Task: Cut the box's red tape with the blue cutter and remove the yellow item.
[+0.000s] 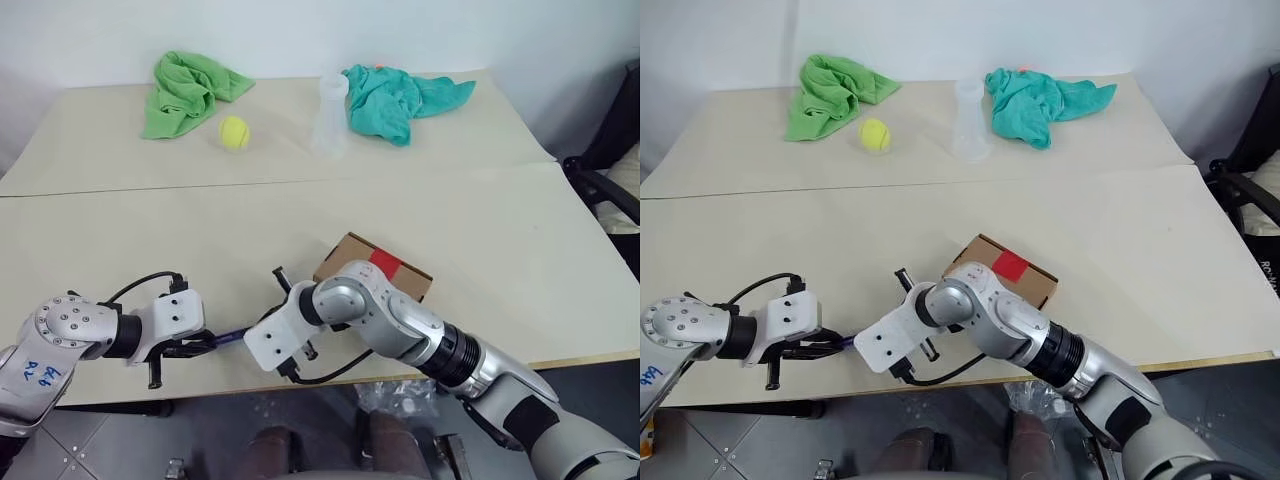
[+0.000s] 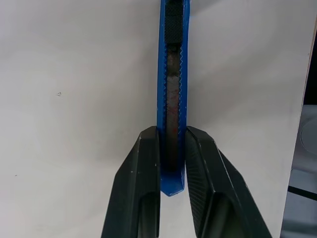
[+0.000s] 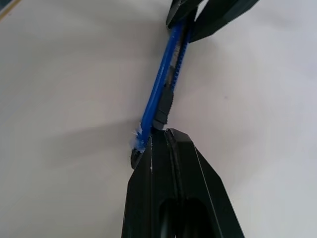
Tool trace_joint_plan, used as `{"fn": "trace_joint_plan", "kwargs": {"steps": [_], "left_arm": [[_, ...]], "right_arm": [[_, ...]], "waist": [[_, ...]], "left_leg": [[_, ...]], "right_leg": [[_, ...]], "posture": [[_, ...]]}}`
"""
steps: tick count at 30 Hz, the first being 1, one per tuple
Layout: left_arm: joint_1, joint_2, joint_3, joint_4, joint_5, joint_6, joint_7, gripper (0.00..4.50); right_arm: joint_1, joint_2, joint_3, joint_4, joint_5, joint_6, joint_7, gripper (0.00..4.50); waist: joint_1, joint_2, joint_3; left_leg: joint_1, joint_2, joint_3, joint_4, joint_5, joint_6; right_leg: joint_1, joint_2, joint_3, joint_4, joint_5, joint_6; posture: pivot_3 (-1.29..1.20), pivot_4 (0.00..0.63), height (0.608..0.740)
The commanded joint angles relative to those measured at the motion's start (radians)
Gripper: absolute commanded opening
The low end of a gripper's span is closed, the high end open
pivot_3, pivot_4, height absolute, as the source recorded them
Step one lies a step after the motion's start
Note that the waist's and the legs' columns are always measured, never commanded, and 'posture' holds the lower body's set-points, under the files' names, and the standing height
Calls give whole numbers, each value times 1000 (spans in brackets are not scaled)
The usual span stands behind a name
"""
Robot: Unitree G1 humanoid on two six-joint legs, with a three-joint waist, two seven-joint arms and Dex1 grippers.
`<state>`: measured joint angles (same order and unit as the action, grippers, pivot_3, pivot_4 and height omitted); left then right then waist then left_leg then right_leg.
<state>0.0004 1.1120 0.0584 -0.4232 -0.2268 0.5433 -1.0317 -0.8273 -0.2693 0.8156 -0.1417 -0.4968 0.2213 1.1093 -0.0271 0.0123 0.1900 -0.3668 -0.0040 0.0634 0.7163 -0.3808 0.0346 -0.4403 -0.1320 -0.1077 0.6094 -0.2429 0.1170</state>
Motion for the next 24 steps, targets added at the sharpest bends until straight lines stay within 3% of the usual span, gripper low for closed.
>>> {"fn": "trace_joint_plan", "kwargs": {"steps": [1,14,19,24], "left_arm": [[0,-12,-25,-4,16,7,13,408],[8,-15,-22,-16,13,10,15,408],[4,-21,-24,-15,19,12,18,408],[4,-29,-23,-19,26,15,18,408]], "right_arm": [[7,10,-1,-15,-6,-15,0,15],[13,86,36,104,-34,-68,-37,15],[8,114,35,135,-41,-88,-40,15],[6,137,39,157,-41,-108,-39,15]], "waist": [[0,0,0],[-3,0,-1],[-4,1,-1],[-4,1,-1]], "left_leg": [[0,0,0,0,0,0],[2,0,0,0,0,0],[14,2,0,-3,0,-3],[16,3,0,-3,1,-4]], "right_leg": [[0,0,0,0,0,0],[1,0,0,0,0,0],[12,1,0,1,-2,-3],[12,0,1,2,-3,-5]], "posture": [[0,150,740],[0,150,740],[0,150,740],[0,150,740]]}}
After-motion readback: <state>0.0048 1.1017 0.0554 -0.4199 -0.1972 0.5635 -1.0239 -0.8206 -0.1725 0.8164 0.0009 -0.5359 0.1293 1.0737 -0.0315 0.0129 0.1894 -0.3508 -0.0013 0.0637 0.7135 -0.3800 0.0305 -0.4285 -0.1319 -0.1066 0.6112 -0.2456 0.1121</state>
